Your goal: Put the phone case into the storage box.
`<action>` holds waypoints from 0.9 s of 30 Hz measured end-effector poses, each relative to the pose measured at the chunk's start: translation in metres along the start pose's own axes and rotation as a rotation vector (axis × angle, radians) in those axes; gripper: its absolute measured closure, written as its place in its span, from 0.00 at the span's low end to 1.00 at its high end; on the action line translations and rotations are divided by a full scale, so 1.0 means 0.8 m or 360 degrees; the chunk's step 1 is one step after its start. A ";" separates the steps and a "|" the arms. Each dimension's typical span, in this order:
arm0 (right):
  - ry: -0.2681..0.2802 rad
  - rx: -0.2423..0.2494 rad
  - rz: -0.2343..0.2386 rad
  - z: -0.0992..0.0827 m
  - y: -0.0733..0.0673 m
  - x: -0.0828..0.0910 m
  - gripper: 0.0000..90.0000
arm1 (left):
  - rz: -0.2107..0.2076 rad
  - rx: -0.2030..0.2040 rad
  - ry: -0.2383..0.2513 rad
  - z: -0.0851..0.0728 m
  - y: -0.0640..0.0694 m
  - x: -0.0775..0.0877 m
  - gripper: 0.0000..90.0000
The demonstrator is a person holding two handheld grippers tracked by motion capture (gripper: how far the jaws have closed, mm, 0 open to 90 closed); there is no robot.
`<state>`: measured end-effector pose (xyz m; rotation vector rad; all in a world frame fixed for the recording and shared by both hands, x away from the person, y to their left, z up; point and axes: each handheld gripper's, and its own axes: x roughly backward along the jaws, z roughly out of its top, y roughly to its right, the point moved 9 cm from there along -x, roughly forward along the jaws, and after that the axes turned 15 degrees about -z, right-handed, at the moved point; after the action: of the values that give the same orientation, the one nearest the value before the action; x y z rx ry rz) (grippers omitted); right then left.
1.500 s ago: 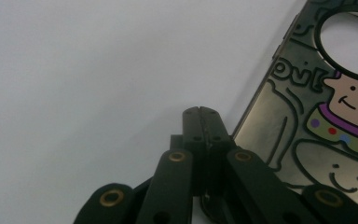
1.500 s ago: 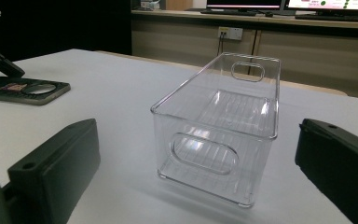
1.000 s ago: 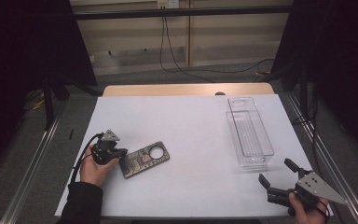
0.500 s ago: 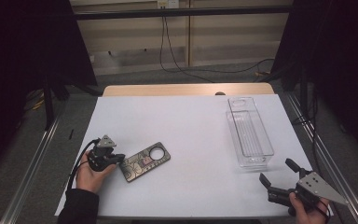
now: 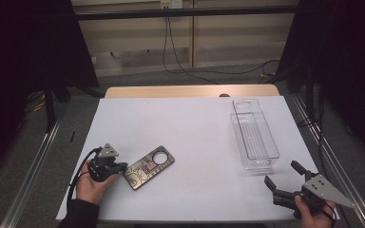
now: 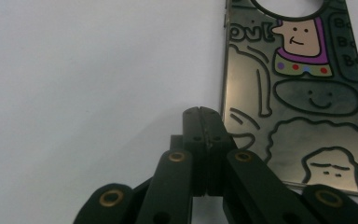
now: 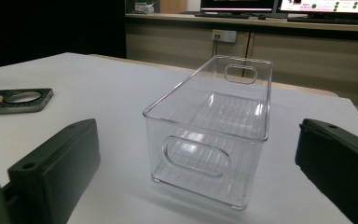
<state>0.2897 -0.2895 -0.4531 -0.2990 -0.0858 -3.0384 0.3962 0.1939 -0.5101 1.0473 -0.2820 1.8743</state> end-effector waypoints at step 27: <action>-0.0007 0.0005 0.0020 0.000 -0.003 -0.001 0.00 | -0.0038 -0.0011 0.0101 -0.003 0.022 0.005 0.93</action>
<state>0.2903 -0.2872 -0.4536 -0.3044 -0.0889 -3.0250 0.3793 0.1884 -0.5045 0.9808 -0.2377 1.8799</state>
